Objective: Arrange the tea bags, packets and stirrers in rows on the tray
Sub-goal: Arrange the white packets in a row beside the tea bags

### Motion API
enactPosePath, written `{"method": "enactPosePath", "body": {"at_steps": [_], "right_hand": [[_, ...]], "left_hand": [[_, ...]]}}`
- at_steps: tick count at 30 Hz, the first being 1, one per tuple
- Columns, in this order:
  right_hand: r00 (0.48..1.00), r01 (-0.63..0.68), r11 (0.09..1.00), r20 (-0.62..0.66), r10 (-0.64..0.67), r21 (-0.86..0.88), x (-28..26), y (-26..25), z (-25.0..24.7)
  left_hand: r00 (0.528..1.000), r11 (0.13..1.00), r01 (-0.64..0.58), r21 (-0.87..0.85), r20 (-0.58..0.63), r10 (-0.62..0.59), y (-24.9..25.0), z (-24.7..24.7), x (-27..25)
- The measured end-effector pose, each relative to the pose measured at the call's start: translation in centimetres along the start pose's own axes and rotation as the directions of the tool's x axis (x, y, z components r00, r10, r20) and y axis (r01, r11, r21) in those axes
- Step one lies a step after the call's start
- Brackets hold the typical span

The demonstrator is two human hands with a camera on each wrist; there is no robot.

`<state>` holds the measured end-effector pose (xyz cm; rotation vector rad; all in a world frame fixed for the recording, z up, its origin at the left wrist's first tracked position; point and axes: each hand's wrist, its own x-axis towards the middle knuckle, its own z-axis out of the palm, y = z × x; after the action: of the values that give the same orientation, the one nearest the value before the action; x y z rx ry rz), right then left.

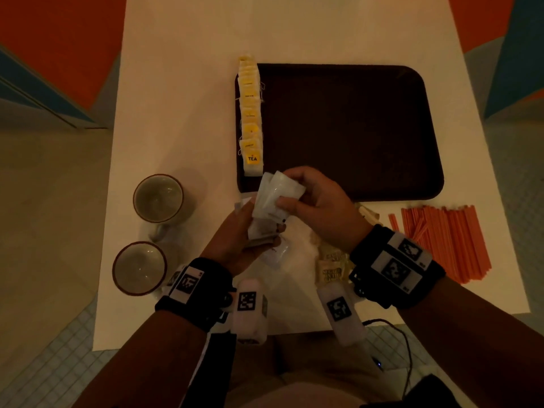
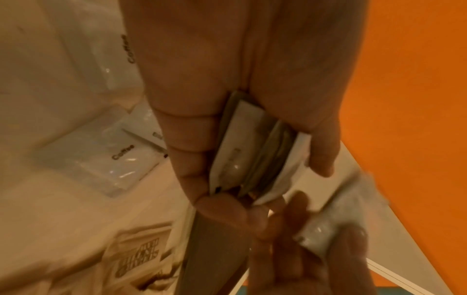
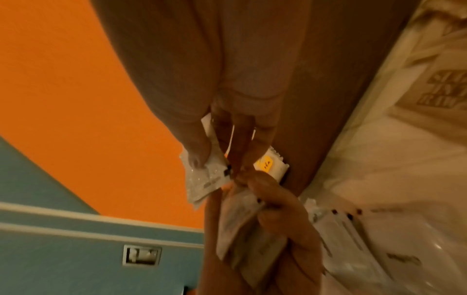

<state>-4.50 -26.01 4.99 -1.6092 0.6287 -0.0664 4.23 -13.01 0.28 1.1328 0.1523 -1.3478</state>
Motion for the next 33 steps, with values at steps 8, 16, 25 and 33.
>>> {"method": "enactPosePath", "body": {"at_steps": [8, 16, 25, 33], "right_hand": [[0.981, -0.05, 0.98, -0.173, 0.084, 0.195, 11.3, -2.6, -6.5], [0.895, -0.258, 0.966, -0.37, 0.25, 0.028, 24.9, 1.1, -7.7], [0.903, -0.178, 0.953, -0.426, 0.059, -0.246, 27.2, 1.8, -6.7], [0.934, -0.142, 0.939, -0.357, 0.022, -0.313, 26.1, 2.7, -6.3]], "left_hand": [[0.997, 0.997, 0.018, -0.068, 0.074, -0.013, 1.5, 1.8, 1.8], [0.997, 0.99, 0.051, -0.133, 0.063, -0.043, 2.6, 1.5, 4.0], [0.996, 0.987, 0.052, -0.152, 0.085, -0.039, 3.5, 1.0, 5.4], [0.995, 0.992, 0.029, -0.122, 0.1, -0.017, 3.8, 1.2, 5.8]]}}
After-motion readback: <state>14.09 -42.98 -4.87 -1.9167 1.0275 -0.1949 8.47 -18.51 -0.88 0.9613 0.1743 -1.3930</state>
